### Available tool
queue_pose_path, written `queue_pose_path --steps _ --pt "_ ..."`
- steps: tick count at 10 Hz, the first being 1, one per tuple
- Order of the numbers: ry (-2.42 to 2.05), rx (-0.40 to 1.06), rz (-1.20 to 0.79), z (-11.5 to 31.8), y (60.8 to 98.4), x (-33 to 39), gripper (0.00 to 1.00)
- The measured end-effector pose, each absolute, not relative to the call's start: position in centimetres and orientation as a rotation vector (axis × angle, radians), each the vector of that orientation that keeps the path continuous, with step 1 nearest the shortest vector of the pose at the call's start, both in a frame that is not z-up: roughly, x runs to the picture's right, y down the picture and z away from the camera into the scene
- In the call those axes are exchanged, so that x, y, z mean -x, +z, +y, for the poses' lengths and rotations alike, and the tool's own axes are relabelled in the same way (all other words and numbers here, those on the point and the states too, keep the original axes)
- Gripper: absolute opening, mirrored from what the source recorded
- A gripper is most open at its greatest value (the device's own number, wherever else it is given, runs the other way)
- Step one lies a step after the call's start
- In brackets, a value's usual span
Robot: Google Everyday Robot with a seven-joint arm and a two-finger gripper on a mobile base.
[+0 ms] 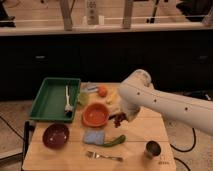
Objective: Place grapes in purple bowl
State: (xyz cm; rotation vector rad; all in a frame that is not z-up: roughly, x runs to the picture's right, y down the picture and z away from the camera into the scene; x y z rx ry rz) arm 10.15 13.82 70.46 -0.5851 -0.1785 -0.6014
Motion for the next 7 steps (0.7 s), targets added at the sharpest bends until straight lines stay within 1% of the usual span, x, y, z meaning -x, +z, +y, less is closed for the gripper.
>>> queue_pose_path --steps 4,7 --pt "-0.654 0.594 -0.192 14.0 69.2 -8.4 0.03" --pt "-0.700 0.602 -0.209 14.4 68.5 -4.9 0.03"
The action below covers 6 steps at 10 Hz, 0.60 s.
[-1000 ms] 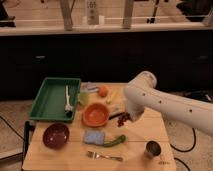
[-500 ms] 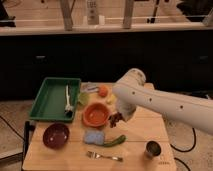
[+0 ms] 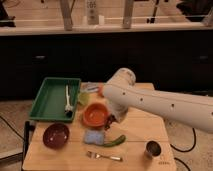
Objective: Place grapes in purple bowl
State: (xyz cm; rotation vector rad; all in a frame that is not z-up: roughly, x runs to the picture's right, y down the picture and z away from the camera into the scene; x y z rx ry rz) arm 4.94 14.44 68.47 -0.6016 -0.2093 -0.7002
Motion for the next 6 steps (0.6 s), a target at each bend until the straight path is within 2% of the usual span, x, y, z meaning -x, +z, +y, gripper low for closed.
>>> queue_pose_path --steps 6 --pt "-0.770 0.609 -0.240 15.6 67.3 -0.1 0.03"
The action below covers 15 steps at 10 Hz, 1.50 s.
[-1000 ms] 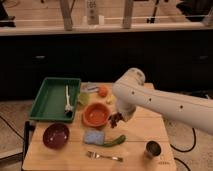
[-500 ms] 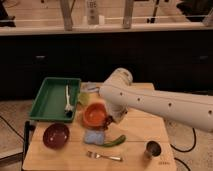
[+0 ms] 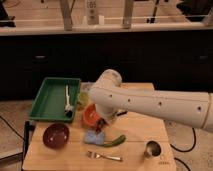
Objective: Place grapes in purple bowl
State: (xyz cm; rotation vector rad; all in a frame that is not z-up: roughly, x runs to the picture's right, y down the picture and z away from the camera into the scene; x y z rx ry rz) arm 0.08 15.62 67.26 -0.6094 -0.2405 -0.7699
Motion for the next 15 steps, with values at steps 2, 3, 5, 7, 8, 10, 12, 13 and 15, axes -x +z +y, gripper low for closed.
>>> queue_pose_path --steps 2,3,5,7,8,10,12,13,15 --pt "-0.794 0.615 -0.249 16.1 67.0 1.0 0.03" --pt "-0.801 0.615 -0.253 16.1 66.8 1.6 0.03" --pt "-0.815 0.624 -0.269 16.9 67.2 3.8 0.03" --pt "-0.821 0.618 -0.273 17.2 67.3 4.4 0.03" --pt "-0.822 0.617 -0.276 17.3 67.2 4.8 0.03" --pt "-0.824 0.613 -0.287 17.5 67.1 5.8 0.03" --pt "-0.835 0.613 -0.293 17.8 67.1 7.2 0.03" --pt "-0.836 0.612 -0.296 17.8 67.1 7.7 0.03" --pt "-0.838 0.611 -0.298 17.8 67.0 8.3 0.03"
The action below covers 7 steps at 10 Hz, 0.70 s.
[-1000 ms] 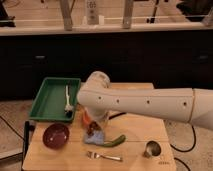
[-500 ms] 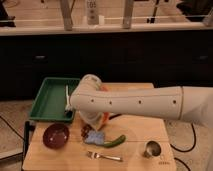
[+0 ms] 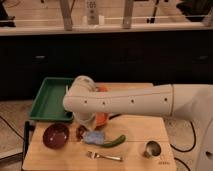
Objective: Place grapes in purple bowl
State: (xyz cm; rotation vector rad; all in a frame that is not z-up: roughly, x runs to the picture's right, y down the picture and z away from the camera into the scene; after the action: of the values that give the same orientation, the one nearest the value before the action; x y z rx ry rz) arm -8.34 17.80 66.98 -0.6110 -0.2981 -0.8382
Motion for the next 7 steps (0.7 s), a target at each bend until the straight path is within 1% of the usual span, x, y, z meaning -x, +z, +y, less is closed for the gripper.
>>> queue_pose_path --steps 7 --pt "-0.861 0.600 -0.319 18.2 66.9 10.2 0.03"
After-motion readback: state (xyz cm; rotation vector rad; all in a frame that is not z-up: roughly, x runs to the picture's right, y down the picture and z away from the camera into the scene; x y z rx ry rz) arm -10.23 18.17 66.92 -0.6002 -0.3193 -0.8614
